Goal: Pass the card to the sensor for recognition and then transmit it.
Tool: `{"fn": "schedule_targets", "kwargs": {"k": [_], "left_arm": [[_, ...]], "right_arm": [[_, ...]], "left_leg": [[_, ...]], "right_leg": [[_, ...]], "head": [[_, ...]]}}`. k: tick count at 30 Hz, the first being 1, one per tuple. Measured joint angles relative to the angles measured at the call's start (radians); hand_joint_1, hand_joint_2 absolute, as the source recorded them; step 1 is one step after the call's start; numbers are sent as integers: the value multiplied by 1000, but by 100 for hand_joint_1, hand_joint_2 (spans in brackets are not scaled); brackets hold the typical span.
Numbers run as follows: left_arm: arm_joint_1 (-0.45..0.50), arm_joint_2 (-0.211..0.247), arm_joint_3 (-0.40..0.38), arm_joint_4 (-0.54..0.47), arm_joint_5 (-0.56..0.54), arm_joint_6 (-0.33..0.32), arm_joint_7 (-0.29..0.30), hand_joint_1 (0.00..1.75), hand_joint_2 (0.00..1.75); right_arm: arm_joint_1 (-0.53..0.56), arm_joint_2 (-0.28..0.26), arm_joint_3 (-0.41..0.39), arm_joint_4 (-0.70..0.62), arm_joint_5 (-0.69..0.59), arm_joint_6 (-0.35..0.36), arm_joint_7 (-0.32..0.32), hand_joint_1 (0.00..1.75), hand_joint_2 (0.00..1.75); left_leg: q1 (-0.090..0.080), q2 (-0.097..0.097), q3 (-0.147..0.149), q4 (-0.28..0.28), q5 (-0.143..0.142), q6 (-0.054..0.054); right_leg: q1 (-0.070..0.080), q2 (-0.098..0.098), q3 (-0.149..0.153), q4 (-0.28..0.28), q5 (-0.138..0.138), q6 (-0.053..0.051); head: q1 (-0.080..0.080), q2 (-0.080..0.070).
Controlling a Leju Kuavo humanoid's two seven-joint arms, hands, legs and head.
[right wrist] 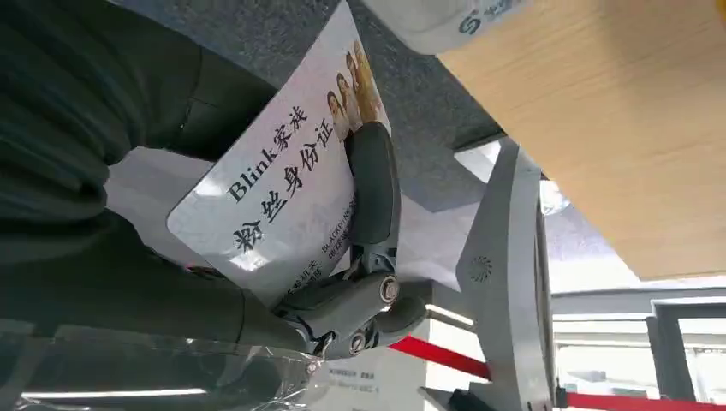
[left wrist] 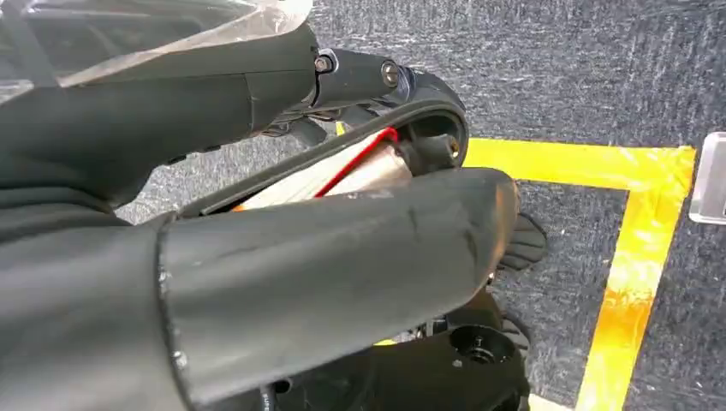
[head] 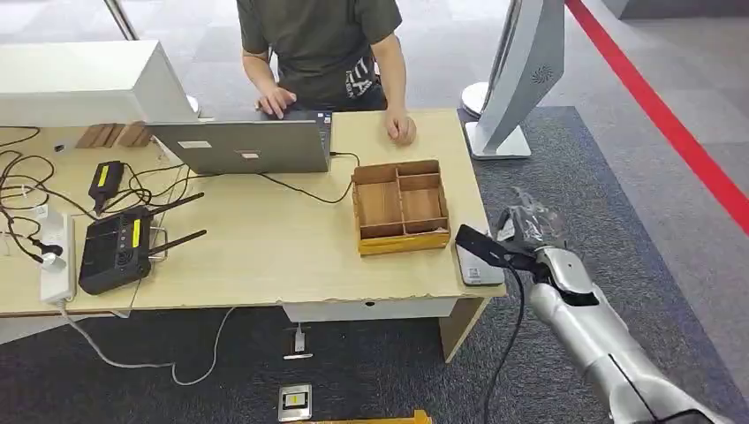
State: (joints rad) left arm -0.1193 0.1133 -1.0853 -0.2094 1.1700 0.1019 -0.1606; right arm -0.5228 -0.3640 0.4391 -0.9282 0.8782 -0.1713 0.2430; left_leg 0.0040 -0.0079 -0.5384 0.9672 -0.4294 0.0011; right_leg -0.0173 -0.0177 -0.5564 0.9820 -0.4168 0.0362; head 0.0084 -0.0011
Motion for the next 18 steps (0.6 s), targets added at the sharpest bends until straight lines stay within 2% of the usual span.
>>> {"fn": "schedule_targets", "kwargs": {"k": [9, 18], "left_arm": [[1, 12, 0, 0, 21, 11, 35, 0, 0], [1, 14, 0, 0, 23, 19, 35, 0, 0]], "right_arm": [[-29, 35, 32, 143, -132, -46, -55, 175, 175], [-56, 60, 58, 251, -181, -79, -73, 175, 175]], "left_leg": [[0, 0, 0, 0, 0, 0], [0, 1, 1, 0, 0, 0]], "right_leg": [[0, 0, 0, 0, 0, 0], [0, 0, 0, 0, 0, 0]], "head": [[0, 0], [0, 0]]}}
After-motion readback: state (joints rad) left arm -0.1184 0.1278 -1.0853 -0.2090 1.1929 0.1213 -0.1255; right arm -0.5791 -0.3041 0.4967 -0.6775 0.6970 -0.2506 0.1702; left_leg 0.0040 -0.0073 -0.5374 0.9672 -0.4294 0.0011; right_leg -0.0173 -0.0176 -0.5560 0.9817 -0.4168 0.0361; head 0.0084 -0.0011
